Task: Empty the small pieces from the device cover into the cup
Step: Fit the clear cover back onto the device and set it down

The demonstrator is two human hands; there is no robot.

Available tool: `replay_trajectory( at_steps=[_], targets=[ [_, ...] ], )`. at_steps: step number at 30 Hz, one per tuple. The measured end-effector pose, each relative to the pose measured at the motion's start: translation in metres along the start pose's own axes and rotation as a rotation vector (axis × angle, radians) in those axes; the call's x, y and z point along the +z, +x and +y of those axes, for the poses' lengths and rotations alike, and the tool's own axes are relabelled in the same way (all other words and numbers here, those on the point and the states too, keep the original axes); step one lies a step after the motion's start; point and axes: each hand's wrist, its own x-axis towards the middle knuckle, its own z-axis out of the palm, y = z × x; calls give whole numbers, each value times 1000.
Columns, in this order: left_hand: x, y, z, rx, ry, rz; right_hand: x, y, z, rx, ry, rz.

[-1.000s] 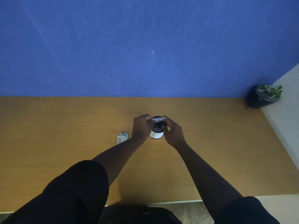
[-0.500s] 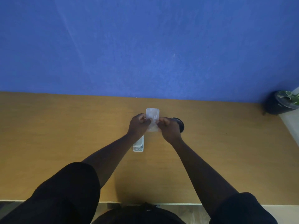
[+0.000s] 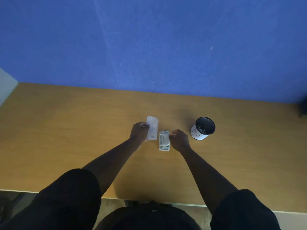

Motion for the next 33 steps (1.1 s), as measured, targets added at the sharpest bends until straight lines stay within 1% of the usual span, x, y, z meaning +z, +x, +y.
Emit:
replay_trajectory(
  at_steps=[2,5,14,17,20,22,26,33],
  targets=[
    [-8,3,-5,-63,-56,-32,11,1,-3,47,5,-23],
    [-14,2,-13,-112,-98,-65,21,2,-6,100,31,-40],
    [-27,9,-21,-199,-209,-84,24,2,-9,238,210,31],
    [-29,12,-22,-215,-255,-92,15,-2,-13,266,391,2],
    [-27,11,-24,-219,-270,-89,5,-7,-18,342,706,-63],
    [-24,9,-25,-204,-262,-105,-1,-11,-22,328,788,-122],
    [-15,2,-22,-205,-286,-119,-4,-15,-33,286,839,-211],
    [-5,-11,-14,-225,-356,-167,2,-20,-56,274,843,-232]
  ],
)
